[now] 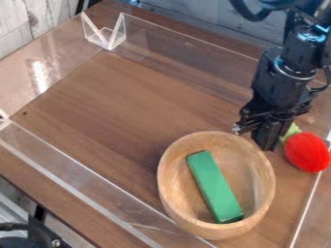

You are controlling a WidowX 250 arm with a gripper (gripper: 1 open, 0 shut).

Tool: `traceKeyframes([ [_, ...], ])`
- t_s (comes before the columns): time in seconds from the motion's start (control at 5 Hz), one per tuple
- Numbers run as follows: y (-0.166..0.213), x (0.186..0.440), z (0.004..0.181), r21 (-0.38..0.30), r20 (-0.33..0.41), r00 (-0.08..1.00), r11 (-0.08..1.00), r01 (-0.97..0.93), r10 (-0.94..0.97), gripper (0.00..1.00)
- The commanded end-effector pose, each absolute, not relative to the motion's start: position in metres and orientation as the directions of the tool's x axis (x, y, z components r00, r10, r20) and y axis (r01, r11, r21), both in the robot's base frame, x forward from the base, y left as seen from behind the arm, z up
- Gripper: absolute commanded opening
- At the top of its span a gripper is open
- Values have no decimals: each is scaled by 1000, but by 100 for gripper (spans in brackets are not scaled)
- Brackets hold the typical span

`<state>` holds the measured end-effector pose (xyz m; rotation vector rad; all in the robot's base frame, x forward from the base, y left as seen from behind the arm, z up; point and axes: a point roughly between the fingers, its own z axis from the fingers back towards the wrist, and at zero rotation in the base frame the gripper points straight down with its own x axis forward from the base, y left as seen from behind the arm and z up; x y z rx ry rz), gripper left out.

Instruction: Move the red object to the right side of the table

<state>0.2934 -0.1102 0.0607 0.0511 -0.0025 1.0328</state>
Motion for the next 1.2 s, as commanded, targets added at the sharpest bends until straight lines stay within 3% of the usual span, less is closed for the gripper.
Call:
traceKeyframes([
  [0.0,-96,290,94,-44,46,483,484,-874,875,100],
  [0.2,-80,283,110,-70,54,456,459,-886,888,100],
  [0.6,-73,277,140,-147,73,520,525,-839,851,100],
  [1.0,-61,286,149,-162,102,592,601,-783,799,100],
])
